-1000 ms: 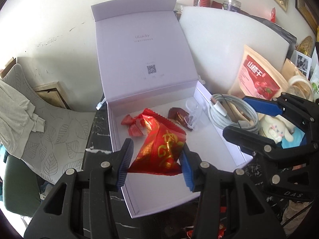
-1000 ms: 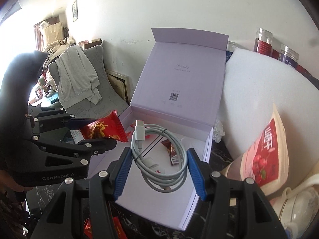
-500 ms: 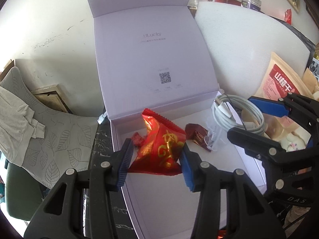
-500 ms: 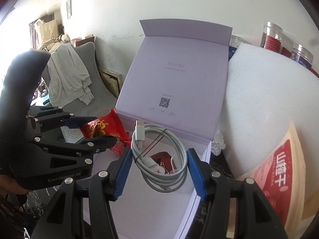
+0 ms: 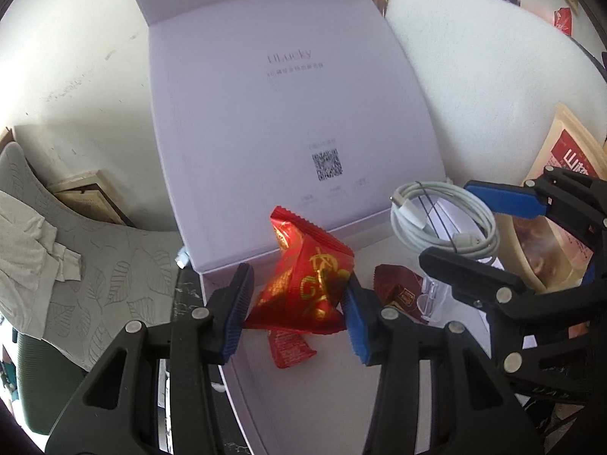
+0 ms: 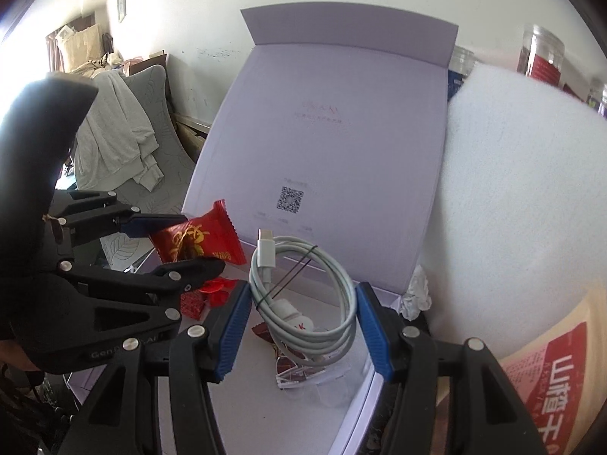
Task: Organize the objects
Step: 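Carry the red candy bag with the left tool while the right tool carries the white cable over the box, then lower the red candy bag into the box with the left tool while the right tool lowers the cable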
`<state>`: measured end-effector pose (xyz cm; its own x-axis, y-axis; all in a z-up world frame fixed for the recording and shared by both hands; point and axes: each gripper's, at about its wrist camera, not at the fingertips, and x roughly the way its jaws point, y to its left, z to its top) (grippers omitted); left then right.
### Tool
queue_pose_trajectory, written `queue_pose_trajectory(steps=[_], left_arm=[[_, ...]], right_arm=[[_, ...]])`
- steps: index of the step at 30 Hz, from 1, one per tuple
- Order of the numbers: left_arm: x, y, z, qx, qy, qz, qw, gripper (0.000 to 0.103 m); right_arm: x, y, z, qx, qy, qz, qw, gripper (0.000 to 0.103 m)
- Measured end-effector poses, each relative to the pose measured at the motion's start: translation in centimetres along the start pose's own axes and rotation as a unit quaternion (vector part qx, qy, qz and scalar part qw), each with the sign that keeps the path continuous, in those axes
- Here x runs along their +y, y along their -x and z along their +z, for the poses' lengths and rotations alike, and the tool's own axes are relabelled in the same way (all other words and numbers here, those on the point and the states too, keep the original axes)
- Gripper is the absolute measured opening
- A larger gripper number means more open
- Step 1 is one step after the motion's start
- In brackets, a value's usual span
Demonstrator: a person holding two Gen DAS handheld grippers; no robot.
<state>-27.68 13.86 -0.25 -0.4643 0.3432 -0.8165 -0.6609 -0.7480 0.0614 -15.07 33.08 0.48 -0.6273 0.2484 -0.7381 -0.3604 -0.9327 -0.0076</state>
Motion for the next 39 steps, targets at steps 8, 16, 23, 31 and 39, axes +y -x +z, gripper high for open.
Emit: queue_pose_trajectory(steps=[8, 16, 23, 31, 39], left_arm=[[-0.1, -2.2, -0.3, 0.024, -0.007, -0.001, 0.9997, 0.044], [-0.7, -3.7, -0.8, 0.052, -0.018, -0.005, 0.9985, 0.044], [-1.3, -4.5, -1.1, 0.068, -0.013, -0.01, 0.9975, 0.044], [-1.6, -4.9, -1.6, 0.084, -0.005, -0.003, 0.9964, 0.046], [-2.8, -4.5, -2.2, 0.104, -0.01, 0.02, 0.9944, 0.052]], right_arm=[[-1.3, -2.7, -0.9, 0.034, -0.008, 0.0, 0.999, 0.057], [-1.5, -3.7, -1.8, 0.051, -0.006, -0.005, 0.999, 0.057], [-1.3, -4.7, -2.2, 0.068, -0.004, -0.01, 0.998, 0.057], [-1.2, -5.2, -2.1, 0.087, -0.012, -0.008, 0.996, 0.058], [-0.3, -4.2, -2.1, 0.089, -0.001, -0.021, 0.996, 0.058]])
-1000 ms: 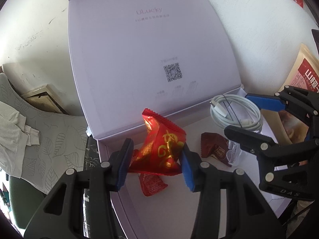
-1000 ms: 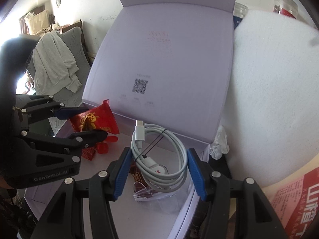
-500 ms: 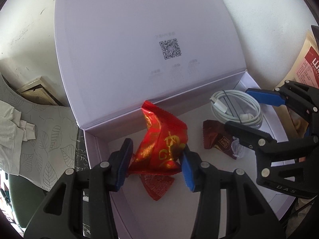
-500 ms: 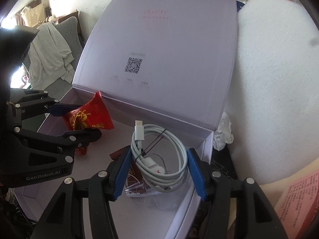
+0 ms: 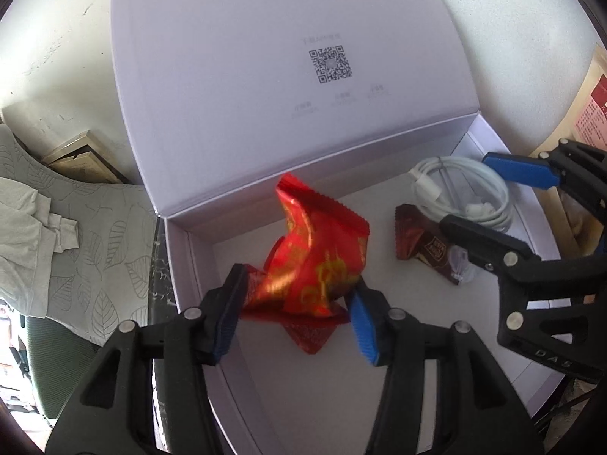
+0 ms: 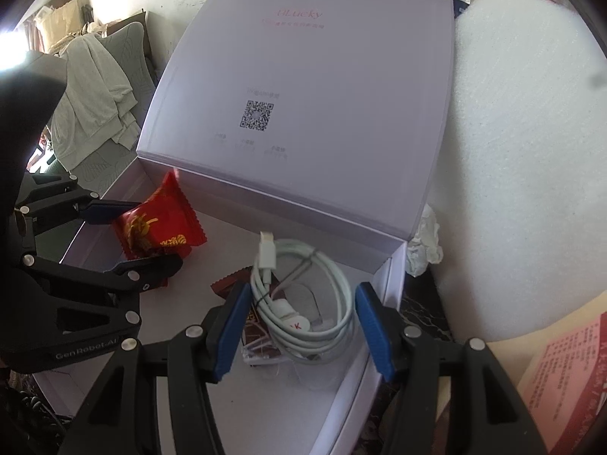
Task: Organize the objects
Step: 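Lower the red candy bag into the box with the left tool while the right tool lowers the cable, then withdraw both tools from the box toward the red packets on the table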
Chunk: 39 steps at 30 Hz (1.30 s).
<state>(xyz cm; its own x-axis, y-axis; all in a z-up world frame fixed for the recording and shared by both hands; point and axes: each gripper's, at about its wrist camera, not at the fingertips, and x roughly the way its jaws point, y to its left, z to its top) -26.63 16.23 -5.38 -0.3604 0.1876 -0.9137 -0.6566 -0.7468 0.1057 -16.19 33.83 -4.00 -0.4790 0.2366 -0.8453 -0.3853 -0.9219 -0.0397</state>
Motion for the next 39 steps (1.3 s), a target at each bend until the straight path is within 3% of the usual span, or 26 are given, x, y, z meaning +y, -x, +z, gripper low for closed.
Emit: queue_pose_trajectory(steps=[8, 21, 39], left_arm=[[-0.4, 2.7, -0.8, -0.014, 0.018, -0.01, 0.9997, 0.057], [3.5, 10.3, -1.9, -0.073, 0.046, -0.001, 0.9963, 0.058], [3.1, 18.8, -6.3, -0.137, 0.059, 0.02, 0.9886, 0.065]], right_arm=[[1.0, 2.6, -0.1, -0.016, 0.011, -0.005, 1.0, 0.058], [0.7, 9.0, -0.3, -0.066, 0.01, -0.003, 0.998, 0.061], [3.6, 17.6, -2.0, -0.131, 0.029, -0.024, 0.991, 0.065]])
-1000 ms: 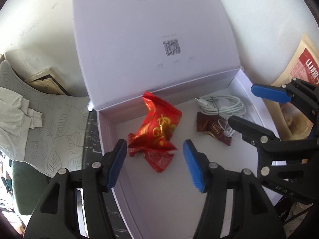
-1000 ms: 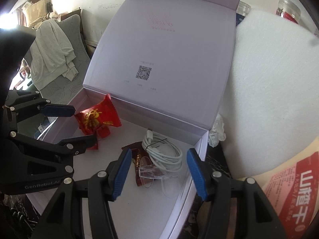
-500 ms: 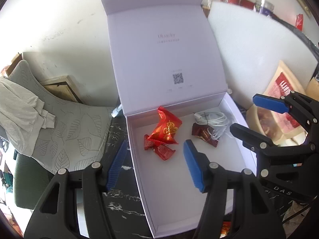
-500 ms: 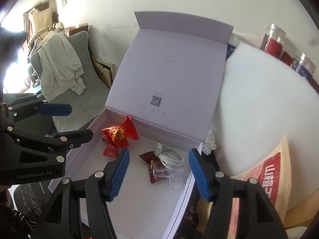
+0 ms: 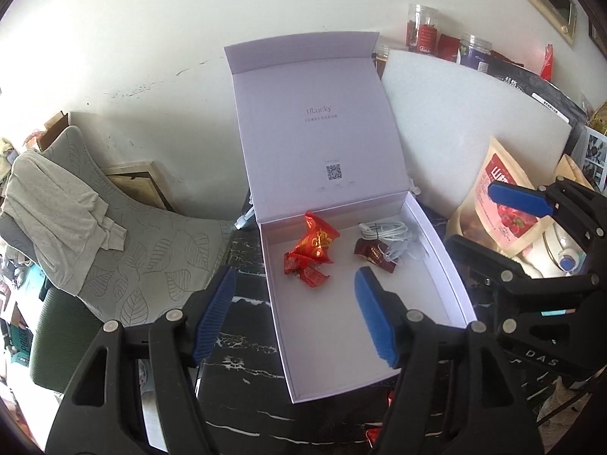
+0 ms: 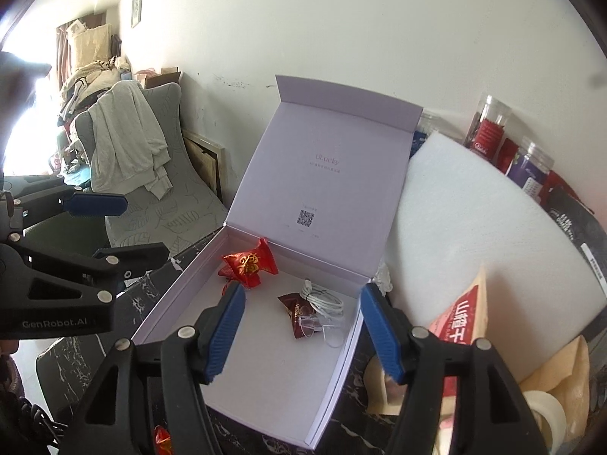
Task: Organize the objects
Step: 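Withdraw both tools from the box toward the red packets on the table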
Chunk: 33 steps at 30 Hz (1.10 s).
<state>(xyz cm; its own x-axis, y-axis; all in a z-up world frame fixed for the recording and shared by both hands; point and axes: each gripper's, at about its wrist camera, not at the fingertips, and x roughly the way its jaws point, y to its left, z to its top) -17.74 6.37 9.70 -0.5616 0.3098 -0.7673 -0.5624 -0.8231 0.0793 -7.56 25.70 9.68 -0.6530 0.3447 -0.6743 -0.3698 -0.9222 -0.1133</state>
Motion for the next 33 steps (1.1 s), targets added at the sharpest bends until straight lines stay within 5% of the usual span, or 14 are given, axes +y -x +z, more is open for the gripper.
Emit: queue_pose_trajectory(steps=[33], left_arm=[[-3.1, 5.4, -10.3, 0.009, -0.003, 0.008, 0.9999, 0.074]], right_arm=[[4.2, 6.8, -9.5, 0.01, -0.004, -0.008, 1.0, 0.066]])
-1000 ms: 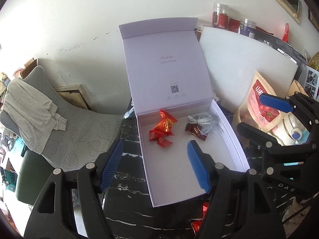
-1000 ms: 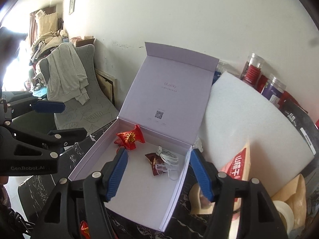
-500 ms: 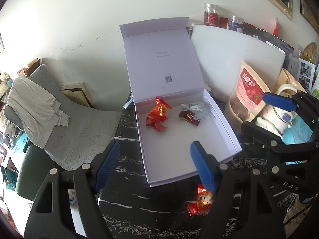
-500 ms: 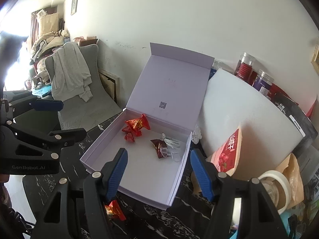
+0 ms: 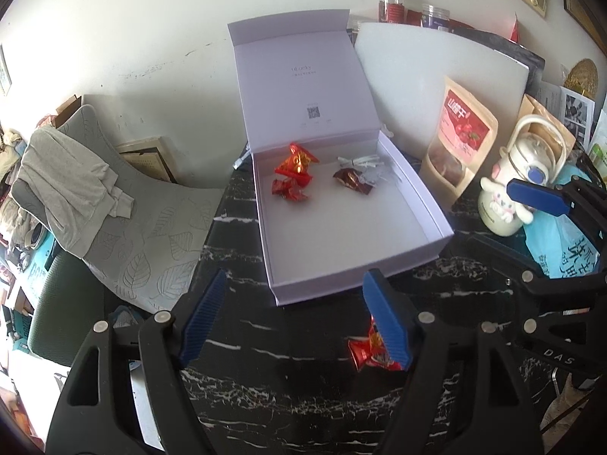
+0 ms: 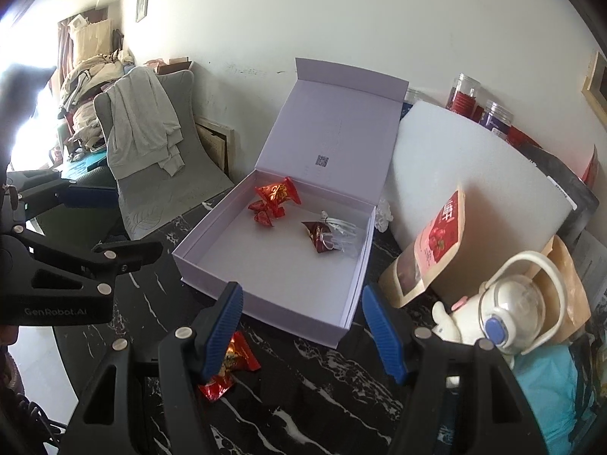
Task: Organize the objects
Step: 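Withdraw both tools from the box toward the red packets on the table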
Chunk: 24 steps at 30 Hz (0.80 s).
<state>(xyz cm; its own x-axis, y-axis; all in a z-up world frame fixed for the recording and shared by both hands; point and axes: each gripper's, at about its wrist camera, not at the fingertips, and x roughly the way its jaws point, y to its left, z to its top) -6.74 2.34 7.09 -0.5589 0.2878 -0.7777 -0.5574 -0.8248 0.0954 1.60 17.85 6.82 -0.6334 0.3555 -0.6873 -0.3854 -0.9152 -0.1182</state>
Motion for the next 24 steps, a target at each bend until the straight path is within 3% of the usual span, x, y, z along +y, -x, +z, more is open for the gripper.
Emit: queue_pose_trajectory(steps=[13, 24], left_arm=[[-2.0, -0.2, -4.2, 0.028, -0.006, -0.019, 0.9994, 0.074], [-3.4, -3.1, -7.3, 0.067, -0.004, -0.033, 0.9972, 0.074]], right_arm=[[1.1, 0.6, -4.5, 0.015, -0.003, 0.009, 1.0, 0.066], [0.9, -1.3, -8.2, 0.051, -0.015, 0.027, 0.998, 0.066]])
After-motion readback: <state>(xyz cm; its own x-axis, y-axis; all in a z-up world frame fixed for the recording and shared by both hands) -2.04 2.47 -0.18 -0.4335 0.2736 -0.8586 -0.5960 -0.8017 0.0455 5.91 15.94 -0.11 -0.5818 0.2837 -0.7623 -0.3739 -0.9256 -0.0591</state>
